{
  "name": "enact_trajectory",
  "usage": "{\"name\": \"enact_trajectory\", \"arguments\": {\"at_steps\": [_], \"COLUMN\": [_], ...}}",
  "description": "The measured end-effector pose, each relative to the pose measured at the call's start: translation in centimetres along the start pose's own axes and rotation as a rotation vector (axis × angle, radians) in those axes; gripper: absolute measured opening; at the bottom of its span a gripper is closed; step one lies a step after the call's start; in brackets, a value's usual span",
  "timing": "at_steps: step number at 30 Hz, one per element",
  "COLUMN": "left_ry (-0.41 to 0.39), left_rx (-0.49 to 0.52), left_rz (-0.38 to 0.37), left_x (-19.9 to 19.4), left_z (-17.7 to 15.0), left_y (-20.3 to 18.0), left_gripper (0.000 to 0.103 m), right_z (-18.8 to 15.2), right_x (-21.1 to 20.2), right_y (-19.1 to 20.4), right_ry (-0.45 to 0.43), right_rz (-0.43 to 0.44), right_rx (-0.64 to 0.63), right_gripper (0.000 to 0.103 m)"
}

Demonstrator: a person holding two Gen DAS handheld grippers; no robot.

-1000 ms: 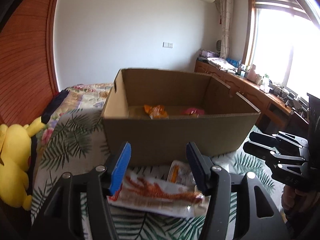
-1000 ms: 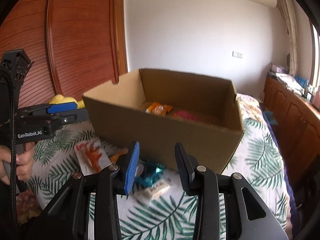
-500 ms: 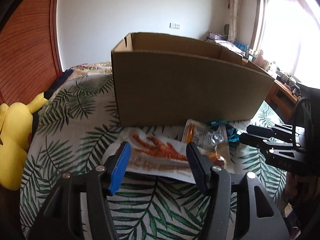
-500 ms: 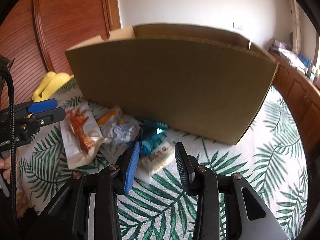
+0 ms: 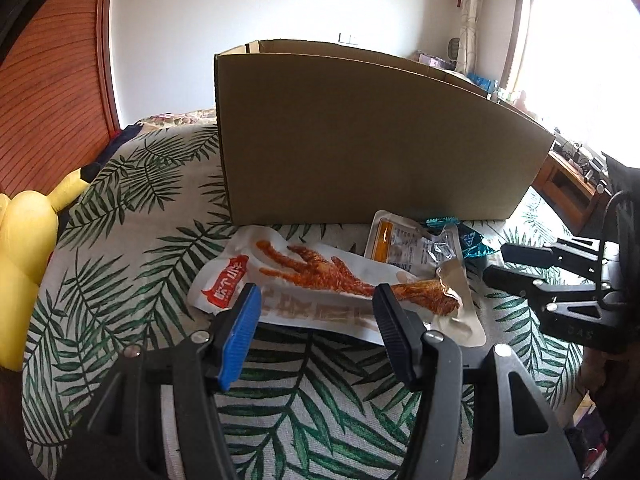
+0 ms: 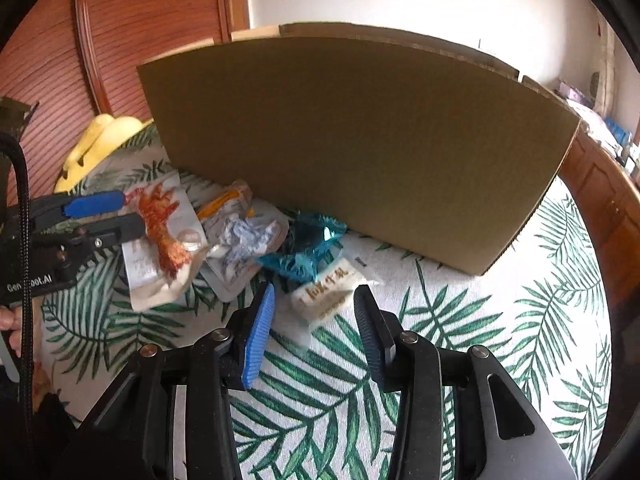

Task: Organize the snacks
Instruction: 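Withdraw both tools from the box back toward the remaining snacks, then grasp the white milk candy bar with the right tool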

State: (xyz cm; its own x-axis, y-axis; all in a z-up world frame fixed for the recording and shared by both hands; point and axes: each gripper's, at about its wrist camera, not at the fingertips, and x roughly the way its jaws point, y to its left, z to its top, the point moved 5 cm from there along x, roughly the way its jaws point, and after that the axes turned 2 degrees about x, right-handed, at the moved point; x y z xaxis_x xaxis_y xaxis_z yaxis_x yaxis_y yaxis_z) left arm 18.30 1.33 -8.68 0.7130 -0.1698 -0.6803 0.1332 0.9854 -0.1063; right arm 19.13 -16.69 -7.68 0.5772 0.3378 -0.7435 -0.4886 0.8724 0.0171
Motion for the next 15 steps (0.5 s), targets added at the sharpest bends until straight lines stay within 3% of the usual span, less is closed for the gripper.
{"name": "enact_trajectory", "arguments": {"at_steps": [12,15], "left_ry": [-0.003,-0.003], "left_rx": [-0.004,-0.004], "left_rz": [-0.001,0.000], "left_x": [0.0,0.0], "left_z": [0.0,0.0], "left_y": [0.1,0.1], "left_gripper": [0.058,0.059], "right_z": [0.7,0.6], "right_x": [1.2,1.4], "right_y": [-0.8,-0.9], "right_ry": [0.029,0.030], "right_rz": [-0.034,-0.048], "right_rx": [0.036,0.023], "right_gripper": [0.043,0.030]}}
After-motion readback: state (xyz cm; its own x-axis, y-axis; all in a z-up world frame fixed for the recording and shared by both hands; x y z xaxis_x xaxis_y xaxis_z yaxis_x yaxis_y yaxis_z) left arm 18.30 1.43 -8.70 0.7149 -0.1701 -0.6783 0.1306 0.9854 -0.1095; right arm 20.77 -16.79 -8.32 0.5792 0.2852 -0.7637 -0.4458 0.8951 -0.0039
